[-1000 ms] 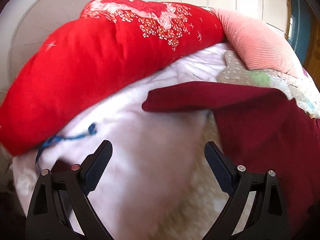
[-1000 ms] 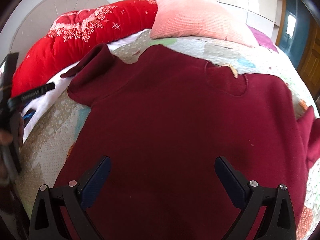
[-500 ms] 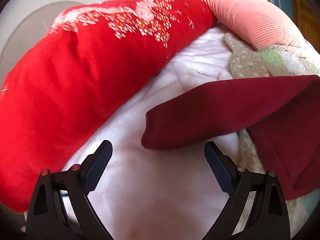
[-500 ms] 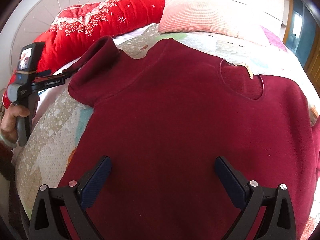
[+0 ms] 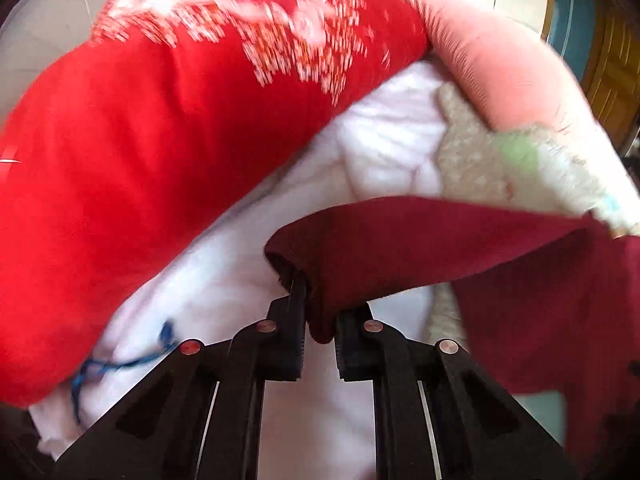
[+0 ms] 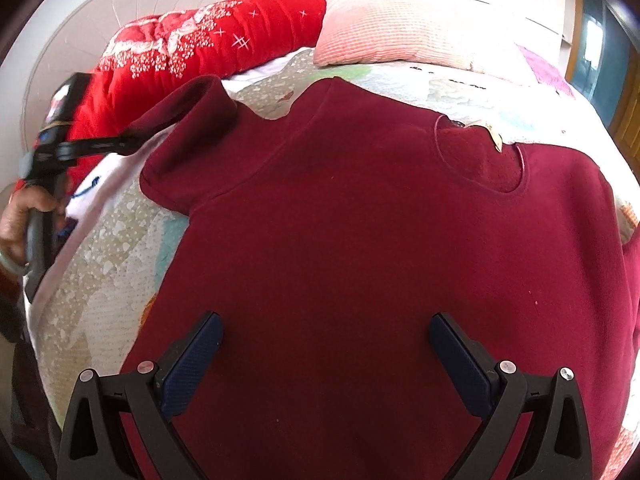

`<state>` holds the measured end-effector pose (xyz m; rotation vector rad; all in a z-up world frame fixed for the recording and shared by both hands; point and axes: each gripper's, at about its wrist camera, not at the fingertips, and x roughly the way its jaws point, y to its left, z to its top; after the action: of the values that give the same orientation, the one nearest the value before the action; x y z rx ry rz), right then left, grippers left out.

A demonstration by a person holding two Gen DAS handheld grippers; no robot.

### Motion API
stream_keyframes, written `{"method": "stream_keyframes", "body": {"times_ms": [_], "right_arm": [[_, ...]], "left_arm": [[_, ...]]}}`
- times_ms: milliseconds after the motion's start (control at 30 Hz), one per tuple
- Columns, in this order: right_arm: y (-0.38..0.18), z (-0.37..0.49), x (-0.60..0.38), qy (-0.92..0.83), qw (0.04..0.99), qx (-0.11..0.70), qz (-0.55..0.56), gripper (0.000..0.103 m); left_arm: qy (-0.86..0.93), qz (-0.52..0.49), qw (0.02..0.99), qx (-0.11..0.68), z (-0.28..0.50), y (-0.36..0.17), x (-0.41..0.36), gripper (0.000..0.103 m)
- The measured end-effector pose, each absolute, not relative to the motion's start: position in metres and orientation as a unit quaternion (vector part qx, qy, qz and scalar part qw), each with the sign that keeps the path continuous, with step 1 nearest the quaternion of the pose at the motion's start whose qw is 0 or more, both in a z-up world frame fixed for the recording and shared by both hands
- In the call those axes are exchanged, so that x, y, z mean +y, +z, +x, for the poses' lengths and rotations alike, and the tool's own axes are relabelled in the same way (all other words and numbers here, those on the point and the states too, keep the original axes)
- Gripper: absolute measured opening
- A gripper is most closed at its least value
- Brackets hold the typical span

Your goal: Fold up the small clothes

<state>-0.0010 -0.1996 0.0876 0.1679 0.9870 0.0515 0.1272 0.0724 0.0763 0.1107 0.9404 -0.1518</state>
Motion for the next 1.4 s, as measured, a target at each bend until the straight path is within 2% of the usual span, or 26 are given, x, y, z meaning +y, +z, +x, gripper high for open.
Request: {"method": "stream_keyframes", "body": {"times_ms": [233,467,733,900,1100,1367,1400], "right_arm": [[0.099,-0.019,-0.219,0.024,0.882,0.454,0.127,0.103],[0.119,-0.051,-0.253,0.008,0.892,0.422,0.158,0.103],[0.126,-0.085,-0.292,0.004,0.888,0.403,0.223,0.103],[0.108,-0.078,-0.283,0.115,0.839,0.409,0.341,0.103],[0.080,-0.042,-0.239,0.197,0.769,0.434,0.426,0.103],[0.080,-0.008,-0.182,0.217,0.773,0.454,0.387,0.103],[0.081,-0.006,-0.176,0.219,0.776,0.453,0.380,0.097]], "left_arm": [[-0.148,0.037,0.878,0.455,0.051,0.143,0.046,0.010],[-0.245,0.046,0.845,0.472,-0.041,0.165,-0.020,0.010],[-0.301,0.021,0.811,0.502,-0.104,0.128,-0.080,0.010],[-0.291,-0.013,0.811,0.507,-0.132,0.110,-0.074,0.010],[-0.275,-0.049,0.808,0.518,-0.147,0.090,-0.056,0.010],[-0.272,-0.067,0.818,0.503,-0.148,0.094,-0.041,0.010],[-0.272,-0.070,0.818,0.501,-0.150,0.094,-0.038,0.010]]}}
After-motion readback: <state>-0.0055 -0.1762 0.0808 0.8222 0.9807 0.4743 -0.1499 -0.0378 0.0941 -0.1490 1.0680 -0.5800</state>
